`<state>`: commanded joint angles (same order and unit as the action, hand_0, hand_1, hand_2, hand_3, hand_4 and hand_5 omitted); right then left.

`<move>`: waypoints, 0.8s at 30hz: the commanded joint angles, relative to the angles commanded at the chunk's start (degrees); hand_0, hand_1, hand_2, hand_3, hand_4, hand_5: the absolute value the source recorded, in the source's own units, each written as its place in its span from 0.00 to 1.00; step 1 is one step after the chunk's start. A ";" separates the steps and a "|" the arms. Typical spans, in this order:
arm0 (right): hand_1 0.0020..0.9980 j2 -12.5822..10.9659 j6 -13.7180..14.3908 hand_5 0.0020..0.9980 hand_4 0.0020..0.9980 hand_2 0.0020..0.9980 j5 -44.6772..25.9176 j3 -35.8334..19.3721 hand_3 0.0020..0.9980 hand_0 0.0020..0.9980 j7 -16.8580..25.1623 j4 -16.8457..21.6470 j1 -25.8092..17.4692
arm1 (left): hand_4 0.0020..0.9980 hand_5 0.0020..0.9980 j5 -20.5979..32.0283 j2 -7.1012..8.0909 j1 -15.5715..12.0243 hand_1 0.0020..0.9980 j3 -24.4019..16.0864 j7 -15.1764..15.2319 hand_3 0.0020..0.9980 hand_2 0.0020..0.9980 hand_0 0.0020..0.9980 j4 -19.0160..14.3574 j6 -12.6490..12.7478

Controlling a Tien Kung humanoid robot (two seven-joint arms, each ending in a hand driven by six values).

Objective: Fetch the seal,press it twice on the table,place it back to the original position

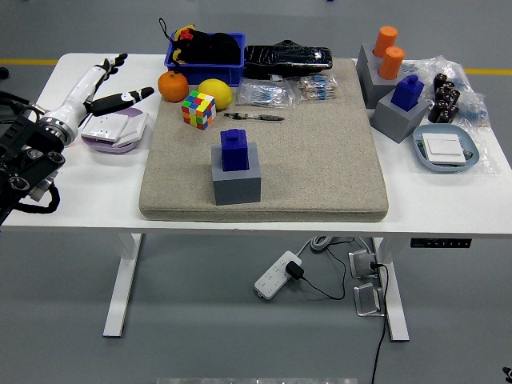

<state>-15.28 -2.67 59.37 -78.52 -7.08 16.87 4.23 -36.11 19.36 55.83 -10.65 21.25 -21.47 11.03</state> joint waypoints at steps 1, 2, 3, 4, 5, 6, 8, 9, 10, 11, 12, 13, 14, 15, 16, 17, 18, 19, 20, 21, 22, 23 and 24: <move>0.70 0.01 -0.01 0.48 0.71 0.65 0.00 0.00 0.66 0.80 0.00 0.00 0.00 | 0.93 0.45 0.07 0.00 -0.05 0.98 0.14 -0.12 0.93 0.97 0.93 0.38 -0.01; 0.70 0.06 -0.04 0.48 0.71 0.65 -0.01 -0.02 0.66 0.80 0.03 -0.02 -0.01 | 0.93 0.45 1.77 0.03 -0.28 0.98 1.67 -0.96 0.93 0.97 0.93 2.39 -0.19; 0.70 0.08 -0.06 0.48 0.71 0.65 0.01 -0.02 0.66 0.80 0.03 -0.02 0.00 | 0.93 0.45 2.53 0.09 -0.39 0.98 2.29 -1.41 0.93 0.97 0.93 3.31 -0.31; 0.70 0.08 -0.07 0.48 0.71 0.65 0.02 -0.04 0.66 0.80 0.02 -0.03 -0.01 | 0.93 0.45 3.03 0.20 -0.50 0.98 2.77 -1.85 0.93 0.97 0.93 4.03 -0.42; 0.70 0.07 -0.13 0.48 0.71 0.65 0.02 0.00 0.66 0.80 0.00 -0.04 -0.02 | 0.93 0.45 3.22 0.45 -0.71 0.98 2.94 -2.27 0.93 0.97 0.93 4.85 -0.49; 0.70 0.05 -0.19 0.48 0.71 0.65 0.01 0.04 0.66 0.80 -0.03 -0.04 -0.04 | 0.93 0.45 3.07 0.60 -0.84 0.98 2.86 -2.41 0.93 0.97 0.93 5.24 -0.49; 0.70 0.01 -0.24 0.48 0.71 0.65 -0.01 0.07 0.66 0.80 -0.06 -0.04 -0.12 | 0.92 0.46 2.52 0.84 -1.05 0.99 2.88 -2.53 0.93 0.98 0.93 6.06 -0.47; 0.70 -0.03 -0.24 0.48 0.71 0.65 -0.01 0.07 0.66 0.80 -0.09 -0.05 -0.17 | 0.92 0.46 2.53 0.88 -1.11 0.99 3.27 -2.58 0.93 0.98 0.93 6.60 -0.45; 0.70 -0.12 -0.23 0.48 0.71 0.65 -0.02 0.09 0.66 0.80 -0.12 -0.02 -0.22 | 0.92 0.46 3.57 0.90 -1.16 0.99 4.45 -2.73 0.93 0.98 0.93 7.52 -0.50; 0.70 -0.15 -0.21 0.48 0.71 0.65 -0.03 0.09 0.66 0.80 -0.12 0.00 -0.24 | 0.92 0.46 4.41 0.90 -1.17 0.99 5.05 -2.81 0.93 0.98 0.93 7.91 -0.56; 0.70 -0.18 -0.18 0.48 0.71 0.65 -0.10 0.08 0.66 0.80 -0.11 0.03 -0.28 | 0.92 0.46 5.70 0.84 -1.17 0.99 6.02 -2.98 0.93 0.98 0.93 8.43 -0.67; 0.70 -0.14 -0.16 0.48 0.71 0.65 -0.07 0.01 0.66 0.80 -0.13 0.00 -0.33 | 0.92 0.46 7.11 0.73 -1.15 0.99 7.27 -3.22 0.94 0.98 0.94 9.06 -0.80; 0.70 -0.08 -0.18 0.48 0.71 0.65 -0.07 0.04 0.66 0.80 -0.14 -0.01 -0.37 | 0.92 0.46 8.14 0.67 -1.21 0.99 7.97 -3.33 0.94 0.98 0.94 9.45 -0.88; 0.70 -0.06 -0.18 0.48 0.71 0.65 -0.12 0.09 0.66 0.80 -0.13 0.02 -0.39 | 0.92 0.46 8.35 0.67 -1.29 0.99 7.96 -3.31 0.94 0.98 0.94 9.56 -0.87; 0.70 -0.03 -0.14 0.48 0.71 0.65 -0.16 0.11 0.66 0.80 -0.10 0.06 -0.40 | 0.92 0.46 8.19 0.72 -1.41 0.99 7.71 -3.27 0.94 0.98 0.94 9.56 -0.85; 0.70 0.01 -0.09 0.48 0.71 0.65 -0.14 0.04 0.66 0.80 -0.09 0.09 -0.40 | 0.92 0.46 7.77 0.76 -1.55 0.99 7.52 -3.29 0.94 0.98 0.94 9.53 -0.86; 0.70 0.03 -0.06 0.48 0.71 0.65 -0.12 0.00 0.66 0.80 -0.09 0.10 -0.39 | 0.92 0.46 7.46 0.79 -1.63 0.99 7.40 -3.33 0.94 0.98 0.94 9.52 -0.86; 0.70 0.03 -0.03 0.48 0.71 0.65 -0.13 -0.02 0.66 0.80 -0.09 0.13 -0.38 | 0.92 0.46 7.44 0.79 -1.67 0.99 7.40 -3.28 0.94 0.98 0.94 9.56 -0.80; 0.70 0.03 -0.01 0.48 0.71 0.65 -0.12 -0.06 0.66 0.80 -0.08 0.14 -0.38 | 0.92 0.46 7.56 0.77 -1.70 0.99 7.46 -3.25 0.94 0.98 0.94 9.62 -0.75; 0.70 0.04 0.01 0.48 0.71 0.65 -0.10 -0.15 0.66 0.80 -0.08 0.15 -0.39 | 0.92 0.46 7.74 0.75 -1.73 0.99 7.64 -3.31 0.94 0.98 0.94 9.70 -0.76; 0.70 0.04 0.00 0.48 0.71 0.65 -0.08 -0.21 0.66 0.80 -0.09 0.14 -0.40 | 0.92 0.46 7.90 0.71 -1.75 0.99 7.84 -3.30 0.94 0.98 0.94 9.79 -0.73; 0.70 0.04 -0.01 0.48 0.71 0.65 -0.03 -0.27 0.66 0.80 -0.11 0.11 -0.42 | 0.92 0.46 8.07 0.67 -1.77 0.99 7.99 -3.28 0.94 0.98 0.94 9.87 -0.71; 0.70 0.05 -0.02 0.48 0.71 0.65 0.04 -0.39 0.66 0.80 -0.12 0.08 -0.44 | 0.92 0.46 8.09 0.66 -1.81 0.99 7.95 -3.35 0.94 0.98 0.94 9.88 -0.73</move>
<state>-15.22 -2.69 59.40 -78.91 -7.19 16.95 3.79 -28.01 20.03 54.01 -2.70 17.89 -11.60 10.30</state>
